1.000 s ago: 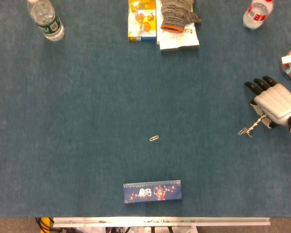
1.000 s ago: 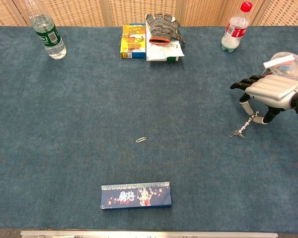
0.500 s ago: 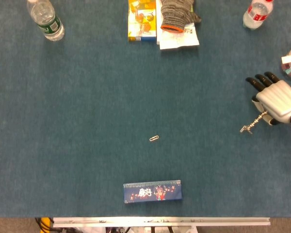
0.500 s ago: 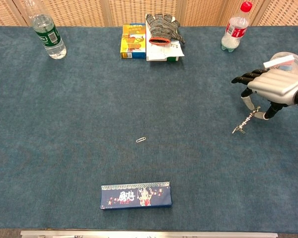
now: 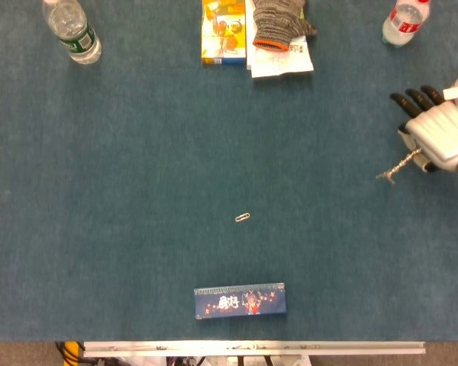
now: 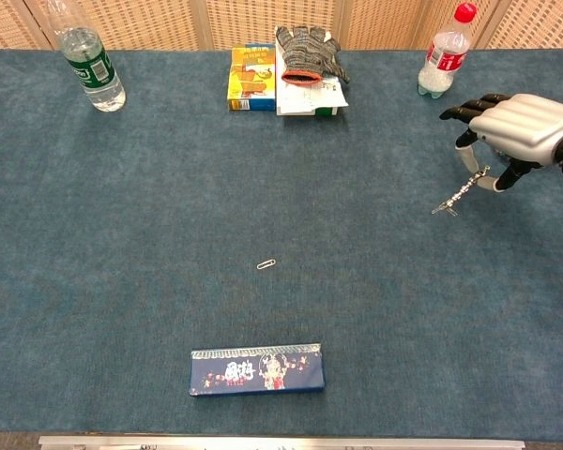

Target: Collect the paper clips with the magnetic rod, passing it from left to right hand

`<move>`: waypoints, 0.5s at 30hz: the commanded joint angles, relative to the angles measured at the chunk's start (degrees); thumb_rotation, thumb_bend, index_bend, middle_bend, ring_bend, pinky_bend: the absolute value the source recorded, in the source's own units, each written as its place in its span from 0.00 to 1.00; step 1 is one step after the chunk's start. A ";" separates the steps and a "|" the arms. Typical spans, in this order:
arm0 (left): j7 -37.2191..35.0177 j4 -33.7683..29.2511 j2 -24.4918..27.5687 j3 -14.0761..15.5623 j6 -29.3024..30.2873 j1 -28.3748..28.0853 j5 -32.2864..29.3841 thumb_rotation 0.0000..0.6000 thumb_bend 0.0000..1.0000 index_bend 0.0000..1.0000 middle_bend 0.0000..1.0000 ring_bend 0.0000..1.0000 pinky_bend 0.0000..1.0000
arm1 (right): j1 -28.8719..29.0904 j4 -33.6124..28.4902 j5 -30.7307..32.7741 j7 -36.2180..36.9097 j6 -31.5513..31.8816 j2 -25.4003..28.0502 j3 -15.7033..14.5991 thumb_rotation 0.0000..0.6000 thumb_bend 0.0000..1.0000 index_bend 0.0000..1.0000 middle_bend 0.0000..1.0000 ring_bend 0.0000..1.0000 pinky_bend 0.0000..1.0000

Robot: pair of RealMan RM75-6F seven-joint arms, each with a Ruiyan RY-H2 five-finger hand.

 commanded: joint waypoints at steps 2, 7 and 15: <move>-0.33 -0.04 0.14 -0.03 -0.13 -0.04 -0.03 1.00 0.36 0.08 0.00 0.00 0.00 | 0.93 2.23 3.47 -1.44 -1.51 -1.25 1.11 1.00 0.25 0.53 0.08 0.00 0.06; -0.90 -0.20 0.45 -0.15 0.25 -0.15 0.62 1.00 0.36 0.08 0.00 0.00 0.00 | 0.53 2.82 5.03 -2.31 -0.77 -1.49 1.21 1.00 0.12 0.41 0.08 0.00 0.06; -0.67 -1.04 1.09 -0.91 0.89 -0.63 0.84 1.00 0.36 0.08 0.00 0.00 0.00 | -1.37 0.74 5.68 -3.17 3.89 0.53 1.72 1.00 0.03 0.34 0.08 0.00 0.06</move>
